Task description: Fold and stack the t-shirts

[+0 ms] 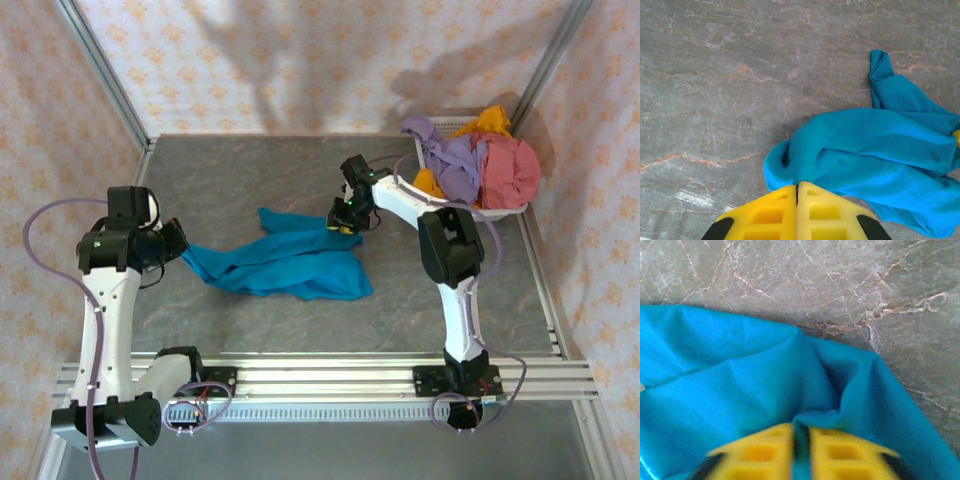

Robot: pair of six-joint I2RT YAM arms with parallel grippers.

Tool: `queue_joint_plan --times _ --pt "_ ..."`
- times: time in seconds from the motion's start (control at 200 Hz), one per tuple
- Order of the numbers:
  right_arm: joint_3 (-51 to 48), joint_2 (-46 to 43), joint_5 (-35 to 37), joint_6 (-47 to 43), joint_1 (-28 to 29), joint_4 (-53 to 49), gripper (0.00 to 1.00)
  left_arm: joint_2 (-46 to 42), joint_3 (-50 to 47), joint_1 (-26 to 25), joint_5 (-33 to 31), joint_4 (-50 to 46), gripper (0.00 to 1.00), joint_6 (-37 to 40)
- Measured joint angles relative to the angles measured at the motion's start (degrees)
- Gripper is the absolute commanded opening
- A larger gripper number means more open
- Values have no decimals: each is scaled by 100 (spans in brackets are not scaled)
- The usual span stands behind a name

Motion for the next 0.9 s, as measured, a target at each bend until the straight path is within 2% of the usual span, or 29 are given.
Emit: queue_joint_plan --times 0.12,0.22,0.35,0.47,0.566,0.661,0.676,0.706,0.746,0.806,0.901 --pt "50 -136 168 -57 -68 -229 0 332 459 2 7 11 0 17" --pt "120 -662 407 -144 -302 -592 0 673 1143 4 85 26 0 31" --pt "518 -1884 793 -337 -828 -1034 0 1204 2402 4 146 22 0 105" --pt "595 -3381 933 -435 -1204 -1248 0 1517 3547 7 136 20 0 203" --pt "232 -4363 940 -431 -1060 -1379 0 1537 3950 15 118 17 0 269" --pt "-686 -5128 1036 -264 -518 -1552 0 1353 3620 46 103 50 0 350" --pt "-841 -5202 1027 -199 -431 -1587 7 1311 3501 46 103 63 0 354" --pt "-1213 -5333 1005 -63 -240 -1613 27 1224 3222 46 105 92 0 363" --pt "-1681 -5394 920 81 -83 -1637 41 1110 2791 46 105 120 0 365" --pt "-2358 -5348 848 262 7 -1628 48 992 2107 46 111 162 0 363" --pt "-3169 -5029 826 507 13 -1519 50 901 1032 46 162 289 0 358"
